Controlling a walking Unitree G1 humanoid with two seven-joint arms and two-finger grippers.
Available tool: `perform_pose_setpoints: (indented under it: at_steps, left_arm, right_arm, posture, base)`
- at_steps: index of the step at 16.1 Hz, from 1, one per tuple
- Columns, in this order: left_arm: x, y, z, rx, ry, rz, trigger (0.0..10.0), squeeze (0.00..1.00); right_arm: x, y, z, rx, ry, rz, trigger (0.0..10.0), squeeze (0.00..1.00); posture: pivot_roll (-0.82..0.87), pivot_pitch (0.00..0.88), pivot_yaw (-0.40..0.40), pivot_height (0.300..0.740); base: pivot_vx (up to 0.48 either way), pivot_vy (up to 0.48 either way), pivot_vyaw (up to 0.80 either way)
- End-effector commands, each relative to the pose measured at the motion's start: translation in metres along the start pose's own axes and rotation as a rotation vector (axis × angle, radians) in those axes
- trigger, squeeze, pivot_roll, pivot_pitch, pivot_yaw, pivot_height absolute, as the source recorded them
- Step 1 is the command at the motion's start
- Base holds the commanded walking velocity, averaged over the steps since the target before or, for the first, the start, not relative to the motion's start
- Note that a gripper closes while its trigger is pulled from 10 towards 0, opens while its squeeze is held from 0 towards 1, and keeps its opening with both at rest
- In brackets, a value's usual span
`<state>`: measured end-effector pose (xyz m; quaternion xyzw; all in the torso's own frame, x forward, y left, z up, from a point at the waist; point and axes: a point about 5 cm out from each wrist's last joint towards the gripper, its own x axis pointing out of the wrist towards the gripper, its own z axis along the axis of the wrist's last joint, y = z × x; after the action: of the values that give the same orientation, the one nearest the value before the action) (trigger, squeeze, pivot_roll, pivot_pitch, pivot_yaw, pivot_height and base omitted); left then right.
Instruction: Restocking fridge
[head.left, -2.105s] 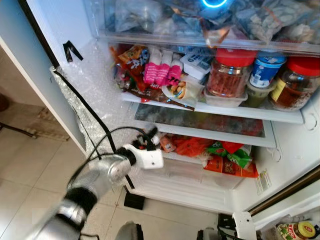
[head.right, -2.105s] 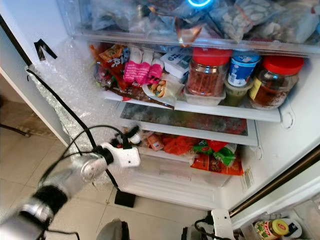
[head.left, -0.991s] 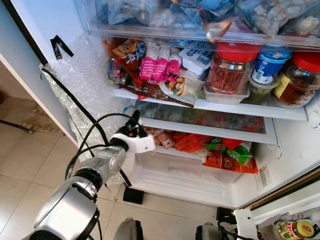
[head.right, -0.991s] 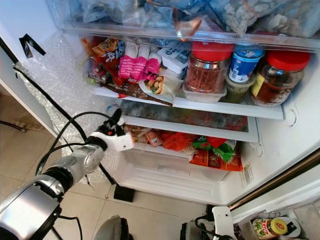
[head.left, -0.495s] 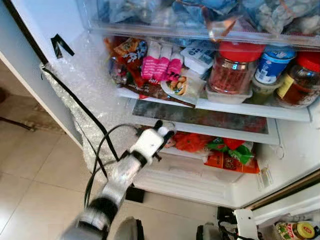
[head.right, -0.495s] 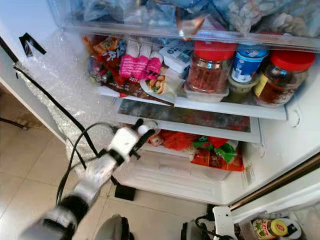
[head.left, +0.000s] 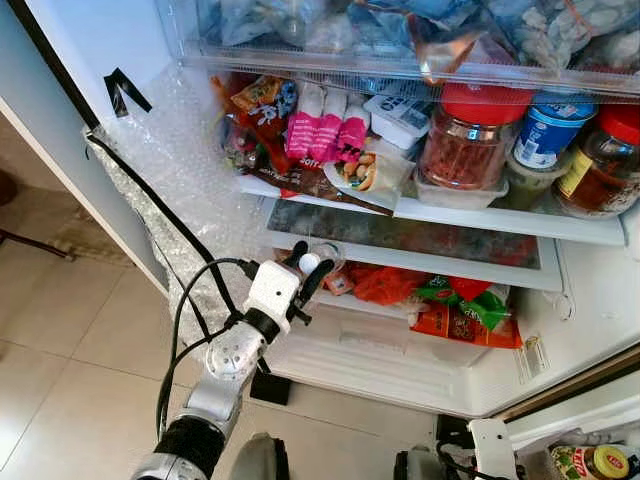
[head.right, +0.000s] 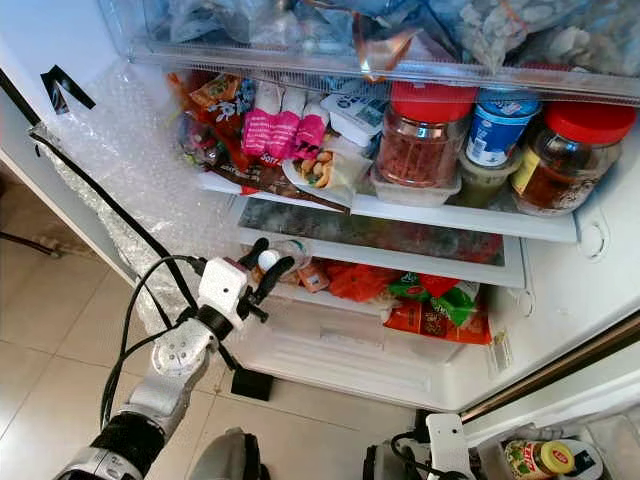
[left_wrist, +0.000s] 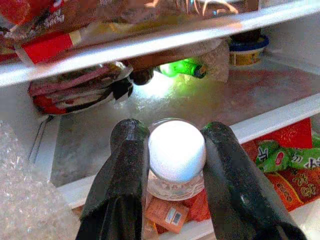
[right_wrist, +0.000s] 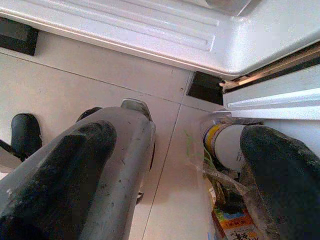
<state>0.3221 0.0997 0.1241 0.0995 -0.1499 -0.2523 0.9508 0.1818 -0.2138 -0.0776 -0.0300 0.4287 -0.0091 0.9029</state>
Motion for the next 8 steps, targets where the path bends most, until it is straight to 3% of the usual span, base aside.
perform_pose_setpoints:
  at_steps: [1,8]
  left_arm:
    - [-0.0049,0.002,-0.002,-0.012,0.017,0.004,10.0,0.0]
    - [-0.0115,-0.0017,-0.0001,-0.029,0.042,-0.028,10.0,0.0]
  right_arm:
    - [-0.0041,0.0044,-0.0201,0.009,0.07,0.009,10.0,0.0]
    - [-0.0037,0.0044,-0.019,0.006,0.068,0.013,10.0,0.0]
  posture:
    - [-0.03,0.185,0.042,0.658]
    - [-0.02,0.182,0.039,0.658]
  base:
    - [0.259,0.0,0.0]
    - [0.306,0.0,0.0]
